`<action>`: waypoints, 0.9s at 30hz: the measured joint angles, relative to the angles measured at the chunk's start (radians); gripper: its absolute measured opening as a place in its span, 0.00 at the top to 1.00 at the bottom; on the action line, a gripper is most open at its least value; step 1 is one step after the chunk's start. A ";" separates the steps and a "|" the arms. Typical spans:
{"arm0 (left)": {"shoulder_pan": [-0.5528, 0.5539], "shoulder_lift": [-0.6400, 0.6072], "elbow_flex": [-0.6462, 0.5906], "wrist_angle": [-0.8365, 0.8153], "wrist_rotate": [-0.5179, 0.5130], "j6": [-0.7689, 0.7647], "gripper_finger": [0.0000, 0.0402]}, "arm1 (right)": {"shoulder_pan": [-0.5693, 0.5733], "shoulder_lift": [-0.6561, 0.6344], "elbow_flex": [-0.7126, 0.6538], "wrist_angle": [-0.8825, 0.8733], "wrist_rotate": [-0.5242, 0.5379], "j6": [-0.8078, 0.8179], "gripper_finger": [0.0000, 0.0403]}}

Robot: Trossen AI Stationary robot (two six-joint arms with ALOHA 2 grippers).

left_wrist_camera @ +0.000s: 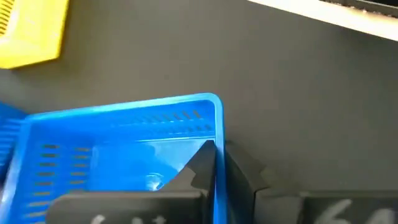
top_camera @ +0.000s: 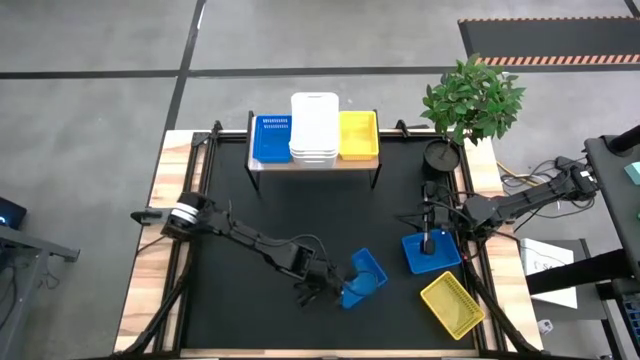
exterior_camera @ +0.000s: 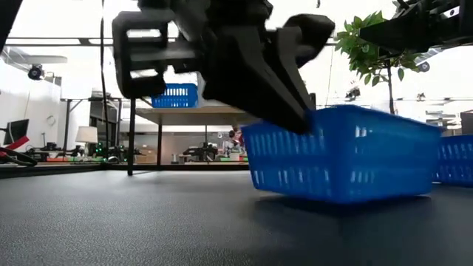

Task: Stack baskets on shelf by color
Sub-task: Stack the bottom blue bin on the blue bin on the shelf

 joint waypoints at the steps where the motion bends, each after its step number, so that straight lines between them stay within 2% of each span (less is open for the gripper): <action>1: -0.006 -0.014 0.000 -0.017 -0.024 -0.001 0.99 | 0.000 0.000 0.000 0.000 0.000 0.002 0.98; 4: -0.023 -0.073 0.000 -0.083 -0.090 -0.007 0.99 | 0.000 0.000 0.000 -0.006 0.000 0.003 0.98; 9: -0.044 -0.206 0.000 -0.150 -0.182 -0.126 1.00 | 0.000 0.000 0.000 -0.007 0.000 0.005 0.98; 13: -0.046 -0.338 0.000 -0.224 -0.212 -0.214 1.00 | 0.000 0.000 0.000 -0.012 0.000 0.012 0.98; 20: -0.046 -0.595 0.000 -0.266 -0.314 -0.236 1.00 | 0.000 0.000 0.000 -0.020 0.000 0.020 0.98; 27: -0.020 -0.789 0.000 -0.266 -0.503 -0.227 1.00 | 0.000 0.000 0.000 -0.021 0.000 0.019 0.98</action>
